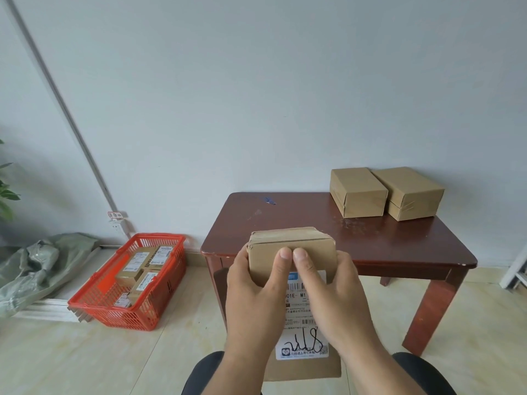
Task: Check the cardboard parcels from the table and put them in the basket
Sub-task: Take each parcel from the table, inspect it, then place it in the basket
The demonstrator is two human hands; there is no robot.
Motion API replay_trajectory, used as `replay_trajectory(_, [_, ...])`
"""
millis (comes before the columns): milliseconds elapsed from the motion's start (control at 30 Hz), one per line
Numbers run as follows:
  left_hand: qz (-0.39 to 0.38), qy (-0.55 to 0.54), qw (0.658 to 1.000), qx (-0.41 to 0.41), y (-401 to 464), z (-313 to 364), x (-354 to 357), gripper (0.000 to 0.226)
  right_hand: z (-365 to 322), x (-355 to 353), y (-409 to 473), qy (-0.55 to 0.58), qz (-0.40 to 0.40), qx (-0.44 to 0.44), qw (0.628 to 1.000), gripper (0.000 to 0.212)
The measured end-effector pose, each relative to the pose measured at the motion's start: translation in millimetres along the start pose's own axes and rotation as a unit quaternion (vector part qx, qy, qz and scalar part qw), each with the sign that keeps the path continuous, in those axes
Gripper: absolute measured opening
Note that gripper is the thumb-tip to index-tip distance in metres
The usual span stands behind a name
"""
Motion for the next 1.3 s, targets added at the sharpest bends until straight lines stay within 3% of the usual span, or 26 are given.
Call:
replay_trajectory(333, [0.004, -0.019, 0.999, -0.043, -4.8, -10.0, -0.1, 0.045, 8.6, 5.1, -3.7, 0.039, -0.036, 0.069, 0.996, 0.053])
replay_trajectory(567, [-0.006, -0.01, 0.999, -0.031, 0.4, -10.9, 3.3, 0.04, 4.6, 10.2, 3.7, 0.094, -0.055, 0.085, 0.99, 0.039])
replay_trajectory(733, [-0.037, 0.034, 0.999, -0.007, 3.3, -7.2, 11.9, 0.05, 0.7, 3.4, 18.3, 0.074, -0.015, 0.085, 0.994, 0.041])
replay_trajectory(867, [-0.026, 0.055, 0.998, 0.006, 26.8, -5.2, 11.6, 0.047, -5.7, 6.5, 15.9, 0.04, -0.027, 0.052, 0.998, 0.045])
replay_trajectory(967, [-0.026, 0.05, 0.998, 0.003, 37.1, -7.6, 11.9, 0.058, -9.6, 9.3, 16.1, 0.032, -0.05, 0.036, 0.998, 0.048])
replay_trajectory(1100, [-0.036, 0.066, 0.997, 0.016, 35.9, -5.7, 15.2, 0.029, -14.5, 4.5, 24.6, 0.032, -0.027, 0.035, 0.999, 0.051])
replay_trajectory(1300, [-0.024, 0.066, 0.997, 0.018, 36.5, -5.4, 16.6, 0.037, -16.1, 0.1, 39.6, 0.019, 0.018, 0.035, 0.999, 0.052])
Point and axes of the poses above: each hand's wrist, its own y-axis towards the middle knuckle, its own x-axis out of the palm, z = x × y, the point moved 9 cm from there along y, towards the middle knuckle, and after that the axes turned 10 degrees about x, right-handed, at the moved point
